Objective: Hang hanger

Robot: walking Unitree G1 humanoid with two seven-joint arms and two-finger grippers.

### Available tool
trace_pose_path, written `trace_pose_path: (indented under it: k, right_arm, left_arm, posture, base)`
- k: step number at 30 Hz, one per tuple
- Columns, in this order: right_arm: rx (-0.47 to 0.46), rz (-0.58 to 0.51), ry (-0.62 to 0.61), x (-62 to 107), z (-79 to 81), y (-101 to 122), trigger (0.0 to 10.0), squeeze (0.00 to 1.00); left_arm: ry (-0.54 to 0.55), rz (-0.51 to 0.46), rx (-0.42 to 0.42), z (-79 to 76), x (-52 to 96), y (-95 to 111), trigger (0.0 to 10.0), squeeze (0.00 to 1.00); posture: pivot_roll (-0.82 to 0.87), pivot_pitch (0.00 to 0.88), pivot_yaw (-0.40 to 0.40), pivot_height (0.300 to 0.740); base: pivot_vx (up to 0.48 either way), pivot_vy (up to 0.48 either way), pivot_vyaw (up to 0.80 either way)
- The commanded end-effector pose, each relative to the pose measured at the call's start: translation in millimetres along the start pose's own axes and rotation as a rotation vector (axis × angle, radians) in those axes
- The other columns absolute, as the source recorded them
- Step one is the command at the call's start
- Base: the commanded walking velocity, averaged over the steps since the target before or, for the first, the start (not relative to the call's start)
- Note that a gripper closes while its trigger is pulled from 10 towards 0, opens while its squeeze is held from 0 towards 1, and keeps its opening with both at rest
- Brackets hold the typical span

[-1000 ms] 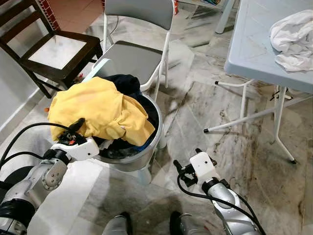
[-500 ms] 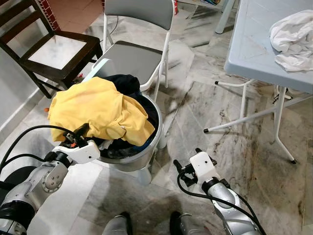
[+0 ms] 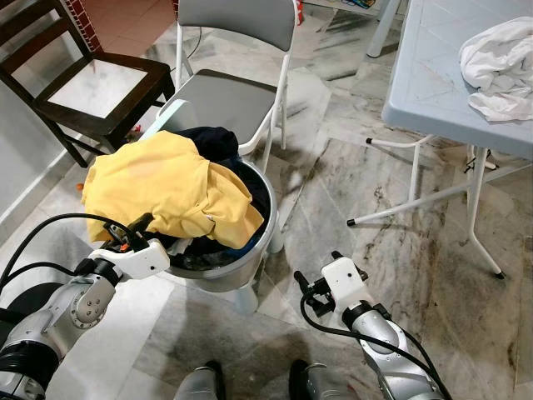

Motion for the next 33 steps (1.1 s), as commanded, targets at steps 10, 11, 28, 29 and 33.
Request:
trace_pose_path:
  k: [10,11,28,29,33]
  right_arm:
    - [-0.033,0.006,-0.03,-0.2,-7.0,-2,10.0,0.0]
    - [-0.051,-0.003,-0.037,-0.5,-9.1,-1,10.0,0.0]
    - [-0.077,0.003,0.014,-10.5,1.0,1,10.0,0.0]
    - [-0.076,0.003,0.011,-11.3,1.3,1,10.0,0.0]
    - [-0.076,0.0,-0.007,-13.6,-0.3,2,10.0,0.0]
  left_arm:
    - [0.095,-0.072,0.107,30.4,-5.3,16,0.0,0.0]
    - [0.184,-0.102,0.175,56.7,-11.9,25,0.0,0.0]
    - [0.441,-0.302,0.505,208.4,-41.5,68,0.0,0.0]
    - [0.43,-0.327,0.561,216.5,-46.5,71,0.0,0.0]
    - [0.414,-0.435,0.69,239.9,-57.4,87,0.0,0.0]
  posture:
    - [0.03,0.223,0.006,0.74]
    - [0.03,0.219,0.004,0.74]
    - [0.06,0.198,0.011,0.74]
    - [0.06,0.197,0.015,0.74]
    - [0.07,0.194,0.02,0.74]
  base:
    - [0.0,0.0,0.0]
    - [0.0,0.0,0.0]
    - [0.0,0.0,0.0]
    - [0.0,0.0,0.0]
    - [0.0,0.0,0.0]
Point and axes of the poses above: a point about 5 cm out from each wrist's last joint towards the gripper, its own x axis pointing back from the gripper into the wrist, its own y axis along the axis of the wrist's last joint, z = x × y, the point moved 3 cm from there along -x, pointing out of the wrist towards the gripper, and after that the axes turned 10 degrees about -x, right-handed, at the moved point
